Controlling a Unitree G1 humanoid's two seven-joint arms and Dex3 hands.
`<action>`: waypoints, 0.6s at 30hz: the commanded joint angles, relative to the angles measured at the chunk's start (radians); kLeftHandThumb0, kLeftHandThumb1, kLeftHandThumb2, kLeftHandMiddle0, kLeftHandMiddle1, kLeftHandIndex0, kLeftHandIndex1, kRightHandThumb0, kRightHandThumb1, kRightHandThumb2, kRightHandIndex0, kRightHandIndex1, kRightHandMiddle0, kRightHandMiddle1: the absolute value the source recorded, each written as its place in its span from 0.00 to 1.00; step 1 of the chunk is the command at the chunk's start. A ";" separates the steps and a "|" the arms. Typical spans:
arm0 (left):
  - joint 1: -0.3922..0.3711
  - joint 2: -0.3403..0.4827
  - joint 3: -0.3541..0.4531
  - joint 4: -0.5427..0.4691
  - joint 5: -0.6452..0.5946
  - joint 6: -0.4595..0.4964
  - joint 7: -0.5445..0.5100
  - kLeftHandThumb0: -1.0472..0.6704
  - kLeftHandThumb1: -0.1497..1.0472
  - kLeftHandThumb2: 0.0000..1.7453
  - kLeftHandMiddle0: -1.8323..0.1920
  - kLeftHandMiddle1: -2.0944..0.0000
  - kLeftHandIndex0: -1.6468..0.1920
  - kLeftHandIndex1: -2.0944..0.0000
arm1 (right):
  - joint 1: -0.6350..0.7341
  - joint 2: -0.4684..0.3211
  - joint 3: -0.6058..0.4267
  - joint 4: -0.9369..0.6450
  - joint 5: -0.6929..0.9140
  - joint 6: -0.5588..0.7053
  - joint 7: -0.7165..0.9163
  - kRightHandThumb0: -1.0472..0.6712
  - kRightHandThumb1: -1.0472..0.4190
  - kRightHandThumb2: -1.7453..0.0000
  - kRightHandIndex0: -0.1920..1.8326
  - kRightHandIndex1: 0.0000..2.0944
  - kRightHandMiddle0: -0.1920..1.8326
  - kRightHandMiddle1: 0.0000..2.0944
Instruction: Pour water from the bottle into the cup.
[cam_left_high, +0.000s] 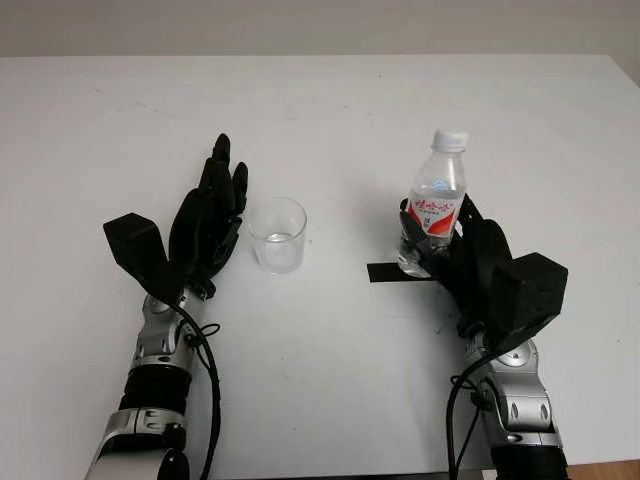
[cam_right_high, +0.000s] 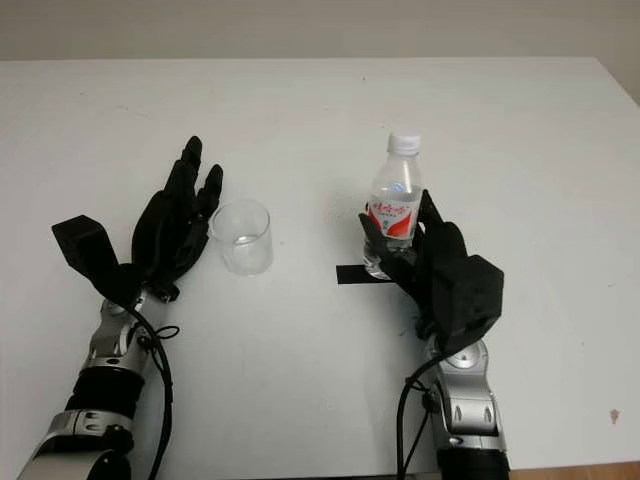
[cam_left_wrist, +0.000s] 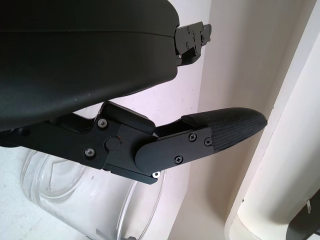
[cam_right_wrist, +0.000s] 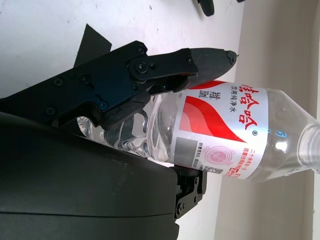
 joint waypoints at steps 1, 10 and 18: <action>0.038 0.002 0.002 0.017 -0.004 0.012 -0.002 0.11 1.00 0.39 0.98 0.97 1.00 0.98 | -0.016 -0.004 -0.003 -0.002 0.002 -0.019 0.000 0.34 0.00 0.74 0.70 1.00 0.54 1.00; 0.035 0.004 0.000 0.015 -0.001 0.017 0.007 0.10 1.00 0.39 0.98 0.97 1.00 0.99 | -0.026 0.001 -0.003 -0.001 0.017 -0.005 0.010 0.34 0.00 0.74 0.68 1.00 0.52 1.00; 0.031 0.004 -0.002 0.026 0.004 0.002 0.004 0.11 1.00 0.39 0.98 0.97 1.00 0.98 | -0.043 0.012 0.004 0.014 0.021 -0.028 0.010 0.33 0.00 0.75 0.70 1.00 0.54 1.00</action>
